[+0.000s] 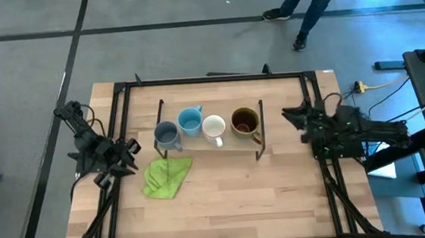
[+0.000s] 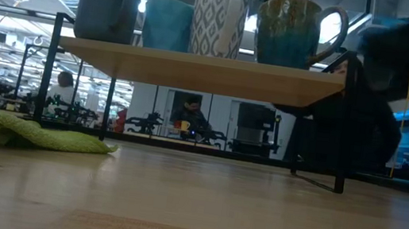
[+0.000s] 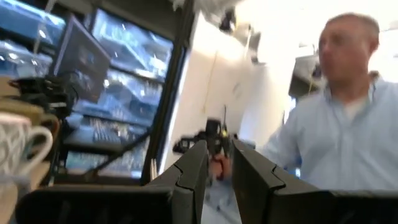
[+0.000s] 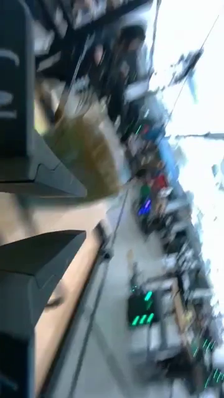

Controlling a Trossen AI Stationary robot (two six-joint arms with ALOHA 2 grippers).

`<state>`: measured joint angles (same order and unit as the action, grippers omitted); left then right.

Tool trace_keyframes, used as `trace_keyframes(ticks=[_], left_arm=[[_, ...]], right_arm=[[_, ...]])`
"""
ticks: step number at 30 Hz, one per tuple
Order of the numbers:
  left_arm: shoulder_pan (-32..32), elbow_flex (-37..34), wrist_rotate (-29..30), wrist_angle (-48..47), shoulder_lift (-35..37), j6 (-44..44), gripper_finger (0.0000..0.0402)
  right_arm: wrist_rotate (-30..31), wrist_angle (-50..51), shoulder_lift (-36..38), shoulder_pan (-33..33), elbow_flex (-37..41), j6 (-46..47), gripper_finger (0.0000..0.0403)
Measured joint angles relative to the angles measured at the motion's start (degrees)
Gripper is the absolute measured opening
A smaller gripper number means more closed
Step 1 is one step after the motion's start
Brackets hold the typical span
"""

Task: Stack small to large cups/mugs on shelf
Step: Adjust the mugs on the shelf

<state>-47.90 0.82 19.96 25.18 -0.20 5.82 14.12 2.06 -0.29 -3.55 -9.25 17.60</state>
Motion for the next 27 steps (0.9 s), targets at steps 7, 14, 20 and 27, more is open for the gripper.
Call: trace_keyframes(ticks=[7,14,20,27], left_arm=[[0.0,0.3,-6.7,20.5,0.0,3.6,0.0066],[0.0,12.8,-9.0,8.5,-0.7,-0.2,0.0066],[0.0,23.7,-5.5,2.1,-8.5,-9.4,0.0066],[0.0,27.7,-6.2,5.5,-11.8,-5.0,0.0066]], right_arm=[[-7.1,2.5,-4.4,0.0,-12.8,-2.9,0.0098],[-7.3,6.9,-27.6,0.0,-33.3,-10.1,0.0098],[7.5,17.2,-49.6,-0.1,-53.9,-10.5,0.0098],[5.7,33.5,-64.8,0.0,-76.5,-10.3,0.0098]])
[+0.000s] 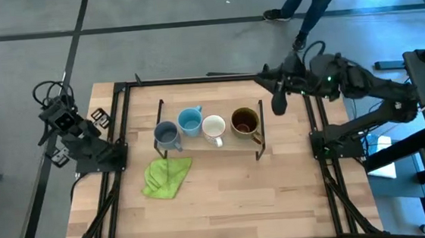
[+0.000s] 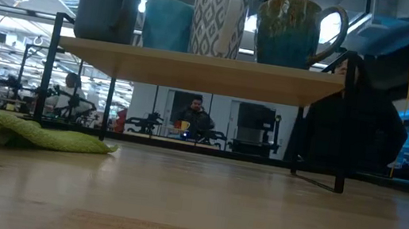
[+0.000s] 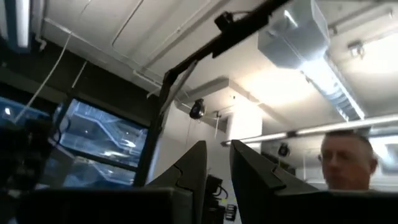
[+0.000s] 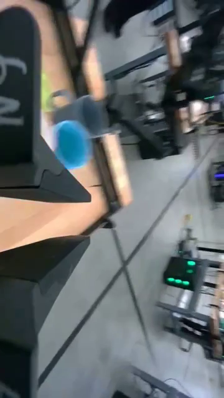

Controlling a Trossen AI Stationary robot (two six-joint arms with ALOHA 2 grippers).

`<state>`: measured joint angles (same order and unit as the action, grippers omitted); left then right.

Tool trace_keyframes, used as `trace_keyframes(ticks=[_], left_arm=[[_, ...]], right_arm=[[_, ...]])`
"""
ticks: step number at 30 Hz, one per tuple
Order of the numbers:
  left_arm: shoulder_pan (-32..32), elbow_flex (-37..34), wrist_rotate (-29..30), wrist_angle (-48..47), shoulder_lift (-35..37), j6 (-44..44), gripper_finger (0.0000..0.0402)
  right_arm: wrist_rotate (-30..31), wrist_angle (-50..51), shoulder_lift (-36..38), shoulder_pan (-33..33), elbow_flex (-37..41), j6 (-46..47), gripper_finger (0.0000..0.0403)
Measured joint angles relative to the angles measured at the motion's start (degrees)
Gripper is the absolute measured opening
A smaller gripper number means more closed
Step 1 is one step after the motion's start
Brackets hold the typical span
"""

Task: Stack small to large cups/mugs on shelf
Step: Adjust the mugs on the shelf

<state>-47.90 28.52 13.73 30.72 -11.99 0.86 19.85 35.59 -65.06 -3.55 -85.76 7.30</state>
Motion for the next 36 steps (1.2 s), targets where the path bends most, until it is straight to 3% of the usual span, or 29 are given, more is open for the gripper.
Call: trace_keyframes(ticks=[2,6,10,14,17,19,25,29,32,36], left_arm=[[0.0,0.6,1.0,-1.3,0.2,0.4,0.0066],[0.0,0.9,1.4,-4.8,0.2,-9.7,0.0066],[0.0,0.9,5.7,-2.5,0.0,-13.4,0.0066],[0.0,1.1,16.1,-1.3,0.0,-15.3,0.0066],[0.0,3.1,24.3,-2.1,-1.0,-18.1,0.0066],[0.0,5.6,31.7,-5.3,-2.7,-19.6,0.0066],[0.0,15.3,44.1,-20.0,-8.5,-21.2,0.0066],[0.0,19.4,51.5,-24.0,-10.1,-21.1,0.0066],[0.0,21.3,59.3,-26.4,-10.0,-21.0,0.0066],[-0.2,22.1,71.9,-30.4,-10.0,-22.0,0.0066]], right_arm=[[0.0,-0.2,-2.5,0.0,-5.4,0.0,0.0098],[0.0,-0.8,-5.8,0.0,-14.4,-0.9,0.0098],[1.8,0.1,-8.2,-0.5,-19.2,1.1,0.0098],[14.3,7.7,-10.1,-1.5,-20.5,-0.5,0.0098],[24.7,9.3,-10.7,-1.8,-20.7,-7.1,0.0098],[26.8,7.8,-10.5,-0.8,-20.7,-12.2,0.0098],[15.6,8.3,-9.7,-1.3,-20.8,-6.0,0.0098],[15.5,23.4,-10.6,-3.5,-20.8,4.5,0.0097],[9.3,35.4,-12.5,-5.7,-20.8,14.5,0.0095],[5.0,42.3,-17.1,-6.4,-20.8,22.5,0.01]])
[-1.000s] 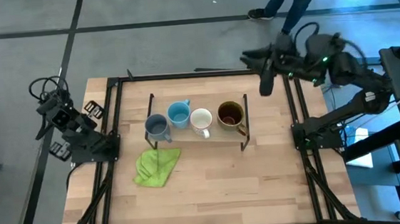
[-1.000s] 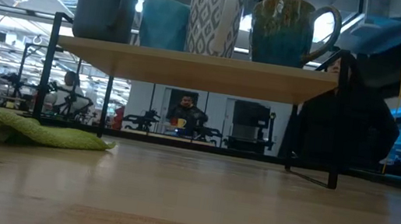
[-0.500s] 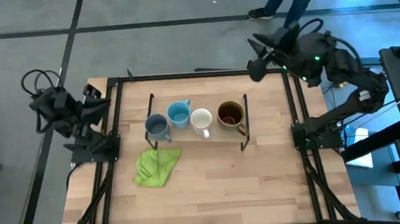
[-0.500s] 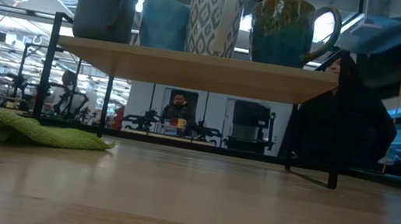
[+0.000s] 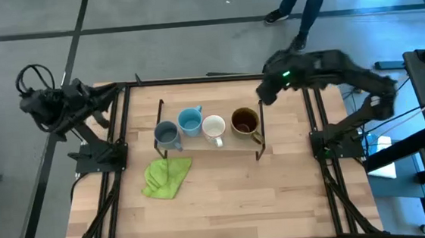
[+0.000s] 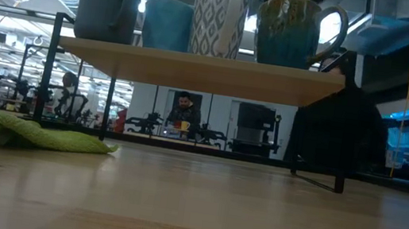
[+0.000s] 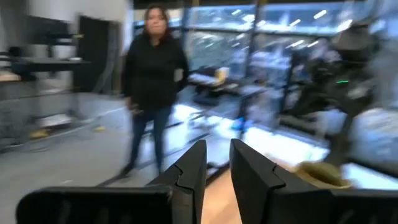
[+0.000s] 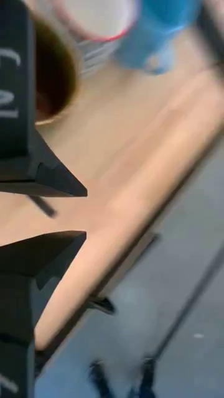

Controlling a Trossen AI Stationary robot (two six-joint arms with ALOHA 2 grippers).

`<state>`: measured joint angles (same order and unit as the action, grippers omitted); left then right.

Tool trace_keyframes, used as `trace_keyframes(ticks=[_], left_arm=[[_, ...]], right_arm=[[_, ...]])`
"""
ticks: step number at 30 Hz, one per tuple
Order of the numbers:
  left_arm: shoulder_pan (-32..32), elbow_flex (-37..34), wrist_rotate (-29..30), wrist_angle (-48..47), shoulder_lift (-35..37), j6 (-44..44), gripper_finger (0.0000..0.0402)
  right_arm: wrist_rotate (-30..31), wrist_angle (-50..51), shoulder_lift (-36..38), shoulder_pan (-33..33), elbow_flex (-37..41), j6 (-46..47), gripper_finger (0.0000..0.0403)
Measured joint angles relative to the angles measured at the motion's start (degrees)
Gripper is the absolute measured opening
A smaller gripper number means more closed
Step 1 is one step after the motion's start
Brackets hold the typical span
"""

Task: Stack small to large cups/mugs on shelf
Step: Adjust the mugs on the shelf

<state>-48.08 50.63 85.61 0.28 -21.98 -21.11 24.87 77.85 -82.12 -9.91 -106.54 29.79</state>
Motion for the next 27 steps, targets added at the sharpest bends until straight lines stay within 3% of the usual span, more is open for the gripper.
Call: trace_keyframes(ticks=[6,13,16,21,27], left_arm=[[-2.8,2.3,4.4,2.3,0.0,-5.1,0.0066],[-6.6,4.7,4.5,2.2,0.6,-6.7,0.0066],[-8.1,4.7,4.5,2.0,0.8,-5.7,0.0066],[-9.4,4.7,4.5,1.7,0.7,-5.6,0.0066],[-9.5,4.7,4.5,1.7,0.7,-6.3,0.0066]], right_arm=[[-4.1,12.5,-10.4,-1.7,-4.7,4.4,0.0101],[-10.6,11.9,-16.1,-2.0,-19.0,3.3,0.0096],[-17.7,11.9,-15.7,-2.6,-21.7,7.7,0.0088],[-19.4,12.0,-14.4,-0.7,-20.1,12.2,0.0077],[-20.3,12.1,-14.2,2.0,-12.1,16.5,0.0068]])
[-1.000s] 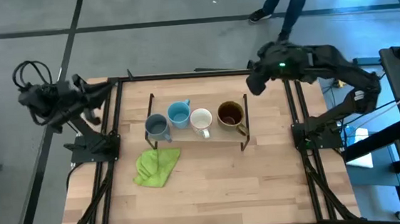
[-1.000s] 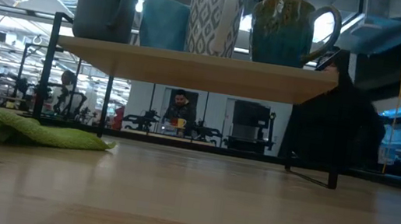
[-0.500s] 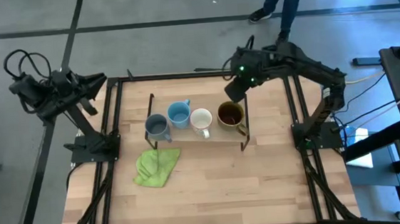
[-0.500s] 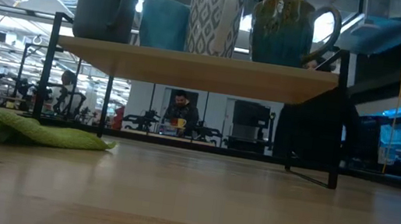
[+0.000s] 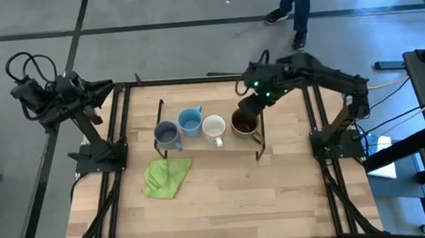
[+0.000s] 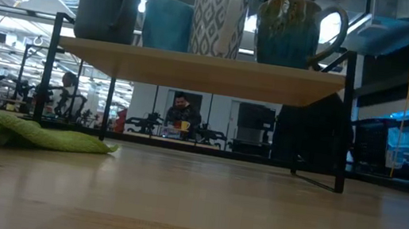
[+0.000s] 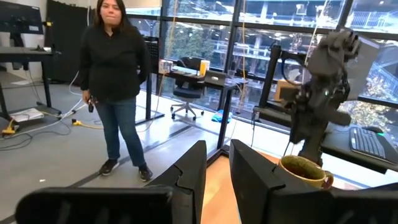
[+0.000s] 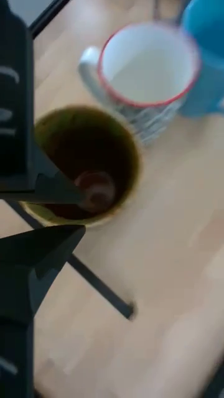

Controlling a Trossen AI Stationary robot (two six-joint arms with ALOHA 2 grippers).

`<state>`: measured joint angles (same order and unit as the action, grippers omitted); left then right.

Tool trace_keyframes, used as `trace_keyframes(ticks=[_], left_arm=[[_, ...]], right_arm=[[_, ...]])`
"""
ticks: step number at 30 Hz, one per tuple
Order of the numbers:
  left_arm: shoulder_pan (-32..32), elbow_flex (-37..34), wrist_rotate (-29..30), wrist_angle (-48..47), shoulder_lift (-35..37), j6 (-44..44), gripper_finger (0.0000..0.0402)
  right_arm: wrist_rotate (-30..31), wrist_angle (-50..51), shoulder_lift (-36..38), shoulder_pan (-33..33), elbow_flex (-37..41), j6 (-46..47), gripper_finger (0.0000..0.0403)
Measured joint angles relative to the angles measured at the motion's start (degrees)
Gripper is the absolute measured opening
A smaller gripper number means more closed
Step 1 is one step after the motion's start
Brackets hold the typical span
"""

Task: Stack small to large cups/mugs on shelf
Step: Adjust the mugs on the shelf

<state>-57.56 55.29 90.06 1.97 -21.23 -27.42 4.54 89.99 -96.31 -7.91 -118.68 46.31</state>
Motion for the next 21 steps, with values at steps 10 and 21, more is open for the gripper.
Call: trace_keyframes(ticks=[10,21], left_arm=[[0.0,0.0,0.0,0.0,0.0,-0.2,0.0066],[0.0,0.0,0.0,0.0,0.0,0.2,0.0066]], right_arm=[[-1.2,0.0,0.1,2.5,4.7,3.1,0.0068],[6.3,0.0,0.1,2.6,4.7,0.7,0.0068]])
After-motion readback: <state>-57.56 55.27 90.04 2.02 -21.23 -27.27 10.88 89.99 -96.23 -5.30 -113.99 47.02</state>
